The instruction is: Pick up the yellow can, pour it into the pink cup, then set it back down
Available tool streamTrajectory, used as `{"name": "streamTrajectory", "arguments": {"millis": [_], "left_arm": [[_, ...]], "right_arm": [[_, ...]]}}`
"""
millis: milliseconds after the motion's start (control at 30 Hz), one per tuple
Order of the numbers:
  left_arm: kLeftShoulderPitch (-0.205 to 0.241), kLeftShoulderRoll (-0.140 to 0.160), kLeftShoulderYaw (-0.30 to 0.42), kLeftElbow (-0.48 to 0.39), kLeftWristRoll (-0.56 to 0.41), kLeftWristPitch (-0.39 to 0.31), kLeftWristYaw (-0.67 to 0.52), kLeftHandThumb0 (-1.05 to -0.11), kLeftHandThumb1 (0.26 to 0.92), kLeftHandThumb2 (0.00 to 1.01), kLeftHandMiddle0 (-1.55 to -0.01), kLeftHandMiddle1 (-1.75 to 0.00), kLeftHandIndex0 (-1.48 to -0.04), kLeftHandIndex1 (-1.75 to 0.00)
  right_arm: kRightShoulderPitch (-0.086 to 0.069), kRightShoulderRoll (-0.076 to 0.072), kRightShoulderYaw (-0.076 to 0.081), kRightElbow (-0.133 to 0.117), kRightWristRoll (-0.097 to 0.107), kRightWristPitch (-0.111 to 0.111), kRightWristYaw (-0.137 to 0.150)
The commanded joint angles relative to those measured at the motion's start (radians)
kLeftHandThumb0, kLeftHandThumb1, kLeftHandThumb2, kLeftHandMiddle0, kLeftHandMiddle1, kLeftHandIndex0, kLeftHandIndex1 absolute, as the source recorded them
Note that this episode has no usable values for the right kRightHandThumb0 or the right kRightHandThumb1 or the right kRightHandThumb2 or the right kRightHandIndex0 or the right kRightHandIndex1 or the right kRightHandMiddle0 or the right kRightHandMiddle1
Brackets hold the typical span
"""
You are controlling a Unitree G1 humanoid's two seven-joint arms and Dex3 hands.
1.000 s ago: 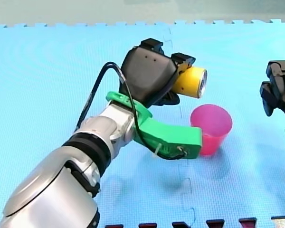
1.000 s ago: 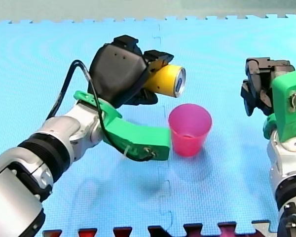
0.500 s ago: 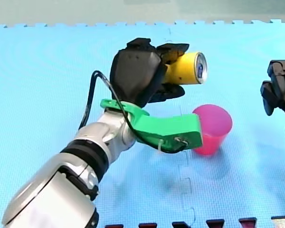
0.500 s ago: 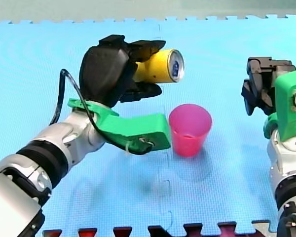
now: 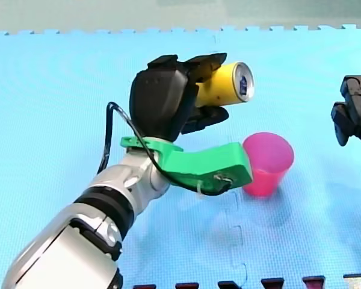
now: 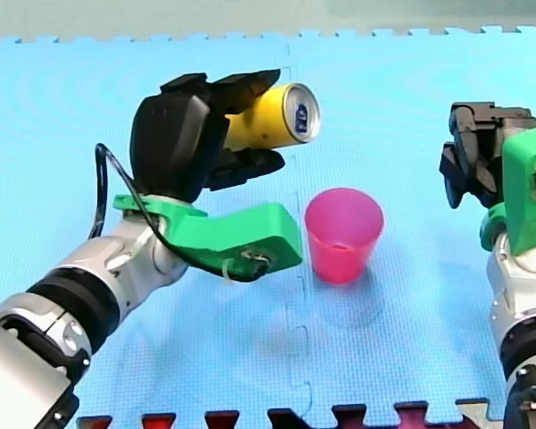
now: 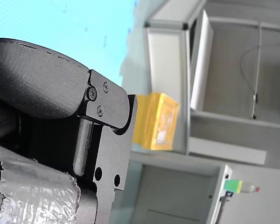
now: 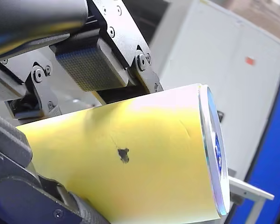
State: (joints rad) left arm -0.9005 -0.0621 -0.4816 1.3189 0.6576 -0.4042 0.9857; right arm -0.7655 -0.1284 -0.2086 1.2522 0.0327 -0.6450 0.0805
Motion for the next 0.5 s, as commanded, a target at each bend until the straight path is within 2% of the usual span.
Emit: {"name": "streamTrajectory", "arguments": {"millis": [0, 200, 333, 467], "left_arm": [[0.01, 0.003, 0.017, 0.001, -0.014, -0.003, 0.006, -0.365, 0.837, 0.0, -1.07, -0.51, -1.19, -0.01], [0.029, 0.013, 0.036, 0.003, -0.022, -0.008, 0.019, -0.373, 0.825, 0.0, -1.12, -0.42, -1.21, -0.01], [0.04, 0.021, 0.053, 0.0, -0.03, -0.021, 0.028, -0.383, 0.802, 0.0, -1.19, -0.28, -1.22, 0.0], [0.048, 0.025, 0.08, -0.004, -0.056, -0.039, 0.013, -0.384, 0.793, 0.0, -1.21, -0.22, -1.22, 0.0]], "right_arm": [[0.0, -0.007, -0.002, -0.001, 0.003, 0.009, 0.004], [-0.001, -0.01, -0.003, -0.003, 0.005, 0.016, 0.013], [-0.002, -0.012, -0.004, -0.004, 0.008, 0.022, 0.023], [-0.002, -0.014, -0.005, -0.005, 0.009, 0.024, 0.03]]}}
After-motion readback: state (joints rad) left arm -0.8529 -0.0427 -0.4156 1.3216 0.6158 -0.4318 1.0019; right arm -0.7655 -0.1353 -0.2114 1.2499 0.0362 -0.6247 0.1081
